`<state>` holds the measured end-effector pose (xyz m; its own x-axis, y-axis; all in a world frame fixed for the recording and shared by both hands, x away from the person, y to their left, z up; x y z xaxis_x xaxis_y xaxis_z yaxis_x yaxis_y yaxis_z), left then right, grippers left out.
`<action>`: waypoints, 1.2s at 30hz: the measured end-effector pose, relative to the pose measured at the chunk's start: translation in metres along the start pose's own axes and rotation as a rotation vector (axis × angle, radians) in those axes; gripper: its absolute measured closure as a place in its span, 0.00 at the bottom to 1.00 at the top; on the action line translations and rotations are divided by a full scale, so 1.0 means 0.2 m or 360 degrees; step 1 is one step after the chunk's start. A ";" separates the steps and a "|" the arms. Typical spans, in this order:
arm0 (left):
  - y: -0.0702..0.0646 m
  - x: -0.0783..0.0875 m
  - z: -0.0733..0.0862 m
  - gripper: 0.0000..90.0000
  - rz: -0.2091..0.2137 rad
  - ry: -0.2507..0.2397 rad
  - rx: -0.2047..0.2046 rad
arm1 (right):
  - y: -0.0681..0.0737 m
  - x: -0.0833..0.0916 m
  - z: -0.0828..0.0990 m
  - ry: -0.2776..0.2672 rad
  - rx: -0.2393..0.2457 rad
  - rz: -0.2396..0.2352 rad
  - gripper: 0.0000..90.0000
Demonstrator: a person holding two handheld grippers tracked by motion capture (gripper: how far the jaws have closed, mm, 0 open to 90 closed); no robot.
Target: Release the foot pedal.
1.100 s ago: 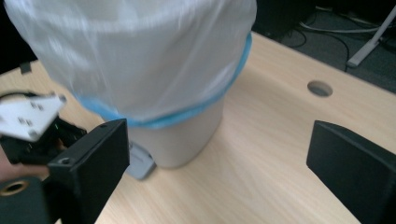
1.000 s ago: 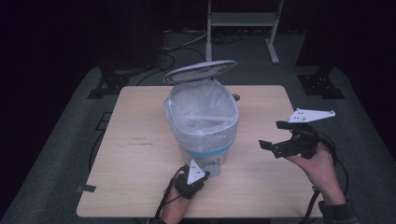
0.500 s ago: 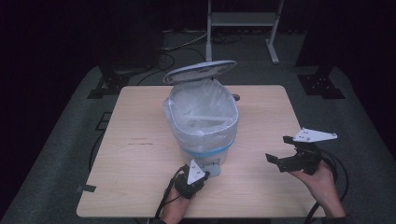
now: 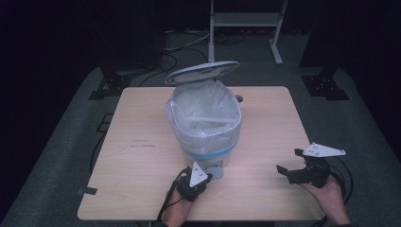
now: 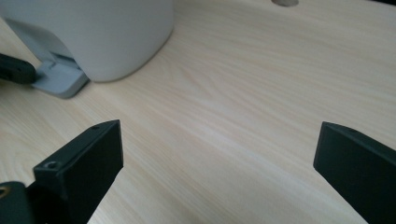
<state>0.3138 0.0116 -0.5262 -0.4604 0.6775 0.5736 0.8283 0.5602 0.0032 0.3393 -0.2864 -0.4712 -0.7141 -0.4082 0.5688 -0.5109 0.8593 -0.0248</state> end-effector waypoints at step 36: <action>0.00 0.03 -0.02 1.00 0.0012 -0.0022 0.0033 | 0.02 -0.18 0.32 0.0276 0.0066 0.0058 0.00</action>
<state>0.3133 0.0138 -0.5204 -0.4589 0.6882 0.5619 0.8249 0.5649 -0.0182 0.3327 -0.2884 -0.5453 -0.6410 -0.3148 0.7000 -0.5081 0.8576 -0.0796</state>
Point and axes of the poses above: each handheld gripper's, and its own axes: x roughly backward along the jaws, z roughly out of its underside, y roughly to its left, the point moved 8 cm from there along -x, roughly forward along the jaws, and after that the axes turned 7 degrees about z, right-handed, at the moved point
